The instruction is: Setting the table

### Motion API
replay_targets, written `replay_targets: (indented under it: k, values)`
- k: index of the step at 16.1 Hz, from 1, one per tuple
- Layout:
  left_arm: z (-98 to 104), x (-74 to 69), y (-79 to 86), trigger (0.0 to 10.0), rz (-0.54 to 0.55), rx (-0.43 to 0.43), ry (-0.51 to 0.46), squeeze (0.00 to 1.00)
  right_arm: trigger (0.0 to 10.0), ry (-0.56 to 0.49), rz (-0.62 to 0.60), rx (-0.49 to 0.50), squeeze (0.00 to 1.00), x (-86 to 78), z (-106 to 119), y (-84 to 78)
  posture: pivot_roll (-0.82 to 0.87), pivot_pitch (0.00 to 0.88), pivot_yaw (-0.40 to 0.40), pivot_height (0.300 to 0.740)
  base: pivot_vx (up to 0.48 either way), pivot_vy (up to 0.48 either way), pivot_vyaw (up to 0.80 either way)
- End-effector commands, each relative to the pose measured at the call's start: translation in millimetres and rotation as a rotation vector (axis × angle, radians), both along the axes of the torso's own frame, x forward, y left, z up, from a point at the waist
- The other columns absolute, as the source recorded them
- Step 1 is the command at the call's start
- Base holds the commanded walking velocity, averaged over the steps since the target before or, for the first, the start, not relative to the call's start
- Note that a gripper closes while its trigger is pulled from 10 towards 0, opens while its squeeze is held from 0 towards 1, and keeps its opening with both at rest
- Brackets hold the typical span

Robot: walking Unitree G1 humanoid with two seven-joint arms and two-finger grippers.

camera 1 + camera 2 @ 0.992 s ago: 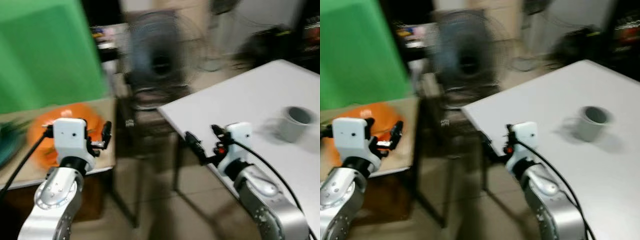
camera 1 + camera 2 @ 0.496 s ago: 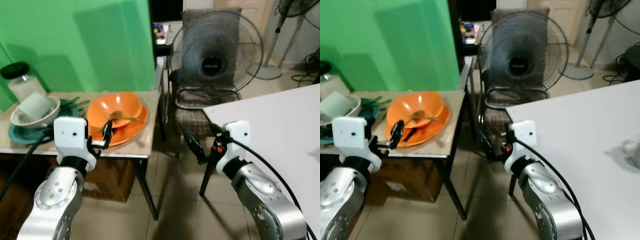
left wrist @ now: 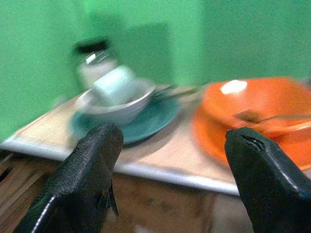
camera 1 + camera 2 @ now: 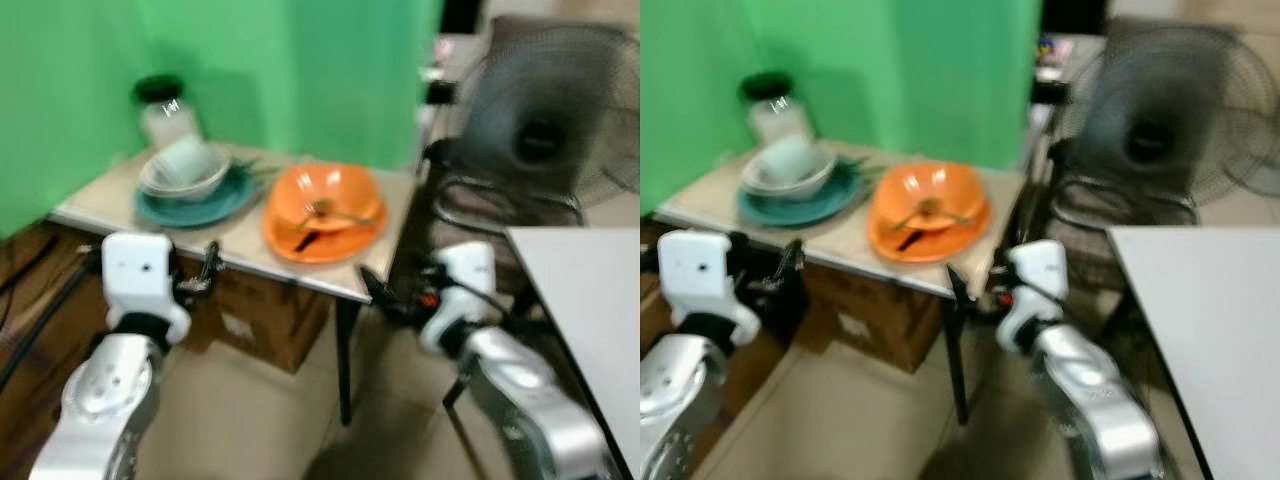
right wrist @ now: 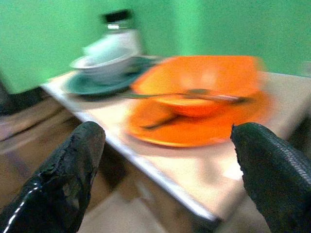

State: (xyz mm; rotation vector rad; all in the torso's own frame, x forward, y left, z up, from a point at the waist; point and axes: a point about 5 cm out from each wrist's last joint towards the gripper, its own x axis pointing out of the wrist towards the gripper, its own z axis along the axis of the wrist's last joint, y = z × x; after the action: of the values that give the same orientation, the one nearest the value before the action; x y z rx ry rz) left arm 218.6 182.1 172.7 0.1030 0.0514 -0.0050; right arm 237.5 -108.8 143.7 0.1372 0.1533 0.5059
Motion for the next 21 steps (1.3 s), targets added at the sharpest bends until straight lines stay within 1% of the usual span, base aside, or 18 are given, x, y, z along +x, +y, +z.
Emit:
replay_targets:
  k: [1, 2, 3, 4, 6, 7, 10, 13, 15, 16, 21]
  values:
    - [2.5, -0.1, -3.9, 10.0, -0.024, 0.002, -0.009, 0.00, 10.0, -0.009, -0.003, -0.009, 0.00, 1.3, 2.4, -4.0, -0.02, 0.000, 0.071, 0.740, 0.000, 0.000, 0.80]
    - [2.5, -0.2, -4.7, 10.0, -0.032, 0.003, -0.009, 0.00, 10.0, -0.012, -0.003, -0.014, 0.00, 1.8, 2.7, -3.8, -0.02, 0.000, 0.071, 0.740, 0.000, 0.000, 0.80]
    - [1.3, -0.3, -7.6, 10.0, -0.066, -0.006, 0.001, 0.00, 10.0, -0.018, -0.011, -0.024, 0.00, 4.8, 3.5, -3.4, -0.02, 0.000, 0.070, 0.740, 0.000, 0.000, 0.00]
    - [0.3, -0.1, -8.7, 10.0, -0.077, -0.010, 0.009, 0.00, 10.0, -0.014, -0.015, -0.024, 0.00, 6.4, 3.3, -3.2, -0.02, 0.000, 0.070, 0.740, 0.000, 0.000, 0.00]
    - [-2.4, -0.4, -10.8, 10.0, -0.102, -0.009, 0.024, 0.00, 10.0, -0.039, -0.053, -0.037, 0.00, 13.7, 6.7, -3.8, -0.02, 0.000, 0.067, 0.740, 0.000, 0.000, 0.00]
    - [-2.0, -1.1, -11.2, 10.0, -0.113, -0.014, 0.023, 0.00, 10.0, -0.064, -0.082, -0.060, 0.00, 18.0, 9.3, -3.5, -0.02, 0.000, 0.065, 0.740, 0.000, 0.000, 0.00]
    - [-0.9, -2.5, -10.5, 10.0, -0.121, -0.016, 0.019, 0.00, 10.0, -0.088, -0.089, -0.080, 0.00, 20.7, 9.5, 2.5, -0.01, 0.000, 0.057, 0.740, 0.267, 0.000, 0.00]
    - [-0.9, -2.9, -9.8, 10.0, -0.122, -0.020, 0.020, 0.00, 10.0, -0.094, -0.107, -0.071, 0.00, 22.2, 8.7, 4.1, -0.01, 0.000, 0.054, 0.740, 0.285, 0.000, 0.00]
    - [-1.2, -3.0, -10.1, 10.0, -0.126, -0.022, 0.019, 0.00, 10.0, -0.087, -0.113, -0.062, 0.00, 23.8, 7.1, 3.7, -0.01, 0.000, 0.053, 0.740, 0.308, 0.000, 0.00]
    - [-0.8, -2.5, -10.2, 10.0, -0.129, -0.021, 0.015, 0.00, 10.0, -0.081, -0.117, -0.056, 0.00, 25.6, 7.2, 2.0, -0.01, 0.000, 0.052, 0.740, 0.337, 0.000, -0.51]
    - [-0.1, -1.4, -10.1, 10.0, -0.126, -0.017, 0.007, 0.00, 10.0, -0.106, -0.115, -0.060, 0.00, 28.9, 9.5, -0.6, 0.00, 0.000, 0.044, 0.740, 0.332, 0.000, 0.00]
